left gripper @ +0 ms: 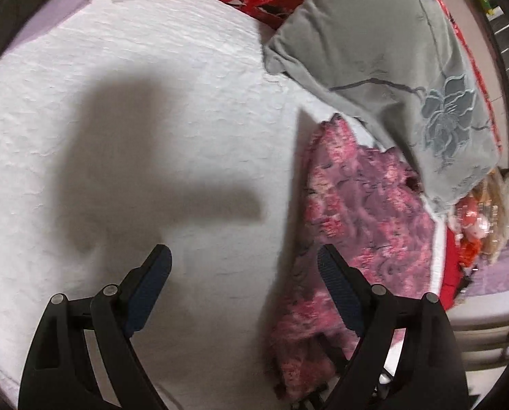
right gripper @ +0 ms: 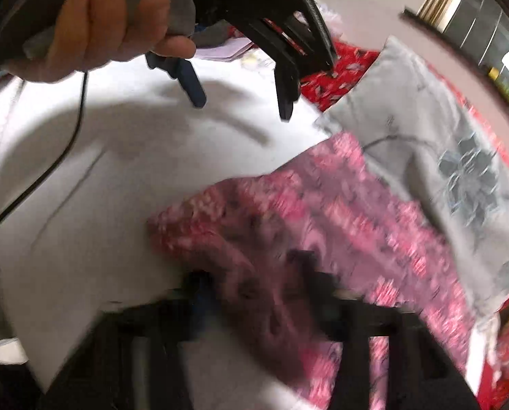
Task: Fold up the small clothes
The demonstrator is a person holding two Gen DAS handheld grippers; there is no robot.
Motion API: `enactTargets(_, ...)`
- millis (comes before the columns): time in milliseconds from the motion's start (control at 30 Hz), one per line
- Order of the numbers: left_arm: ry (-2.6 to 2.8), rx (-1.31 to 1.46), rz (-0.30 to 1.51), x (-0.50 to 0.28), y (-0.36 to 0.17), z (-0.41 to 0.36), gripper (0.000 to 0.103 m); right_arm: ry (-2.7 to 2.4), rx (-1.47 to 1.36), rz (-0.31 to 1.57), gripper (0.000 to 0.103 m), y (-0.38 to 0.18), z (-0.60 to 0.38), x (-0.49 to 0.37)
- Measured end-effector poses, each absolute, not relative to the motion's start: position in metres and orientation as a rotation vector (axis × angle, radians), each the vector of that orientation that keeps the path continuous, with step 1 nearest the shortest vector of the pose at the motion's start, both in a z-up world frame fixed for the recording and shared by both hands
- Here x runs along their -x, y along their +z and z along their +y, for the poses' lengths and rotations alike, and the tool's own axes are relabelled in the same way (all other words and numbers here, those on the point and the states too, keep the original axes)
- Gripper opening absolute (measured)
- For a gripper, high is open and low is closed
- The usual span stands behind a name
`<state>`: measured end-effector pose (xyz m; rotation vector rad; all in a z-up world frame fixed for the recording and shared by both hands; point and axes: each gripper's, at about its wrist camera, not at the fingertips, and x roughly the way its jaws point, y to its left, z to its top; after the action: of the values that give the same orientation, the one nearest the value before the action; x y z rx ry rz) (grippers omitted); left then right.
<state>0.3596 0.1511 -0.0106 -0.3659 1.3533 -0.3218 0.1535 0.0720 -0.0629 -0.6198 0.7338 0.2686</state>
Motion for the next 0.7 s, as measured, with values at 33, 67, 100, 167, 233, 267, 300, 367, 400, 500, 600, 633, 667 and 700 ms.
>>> enactTargets(33,-0.344,0.390,1.358,-0.362,-0.011,0.150,0.088,0.250,0.628,0.741,0.010,-0.065,0.072,-0.159)
enactTargets(67,-0.366,0.416,1.362,-0.365,-0.011,0.148,0.088,0.239,0.613,0.730,0.009,-0.064,0.068,-0.160)
enactTargets(100,-0.394,0.443,1.365,-0.368,-0.011,0.145,0.088,0.225,0.585,0.703,0.009,-0.059,0.065,-0.159)
enactTargets(167,-0.446,0.484,1.375,-0.375,-0.012,0.136,0.088,0.200,0.528,0.642,0.009,-0.045,0.056,-0.152)
enactTargets(233,-0.487,0.497,1.395,-0.382,-0.015,0.120,0.088,0.181,0.496,0.576,0.008,-0.030,0.046,-0.144)
enactTargets(267,-0.498,0.490,1.403,-0.384,-0.016,0.112,0.088,0.173,0.487,0.554,0.007,-0.025,0.042,-0.140)
enactTargets(300,-0.505,0.476,1.414,-0.386,-0.018,0.103,0.088,0.169,0.476,0.535,0.007,-0.019,0.038,-0.136)
enactTargets(367,-0.531,0.446,1.436,-0.388,-0.020,0.079,0.088,0.167,0.459,0.523,0.007,-0.015,0.033,-0.134)
enactTargets(400,-0.540,0.436,1.436,-0.388,-0.020,0.070,0.088,0.169,0.451,0.526,0.007,-0.014,0.030,-0.135)
enactTargets(500,-0.542,0.381,1.408,-0.386,-0.011,0.045,0.055,0.176,0.421,0.527,0.007,-0.008,0.025,-0.135)
enactTargets(600,-0.521,0.323,1.374,-0.386,0.003,0.030,0.013,0.172,0.368,0.522,0.006,0.000,0.014,-0.130)
enactTargets(633,-0.526,0.333,1.364,-0.385,0.008,0.027,0.012,0.166,0.344,0.521,0.006,0.004,0.009,-0.126)
enactTargets(667,-0.527,0.335,1.350,-0.384,0.013,0.023,0.011,0.158,0.314,0.523,0.006,0.008,0.001,-0.125)
enactTargets(700,-0.533,0.328,1.336,-0.382,0.020,0.017,0.011,0.149,0.282,0.524,0.006,0.011,-0.008,-0.123)
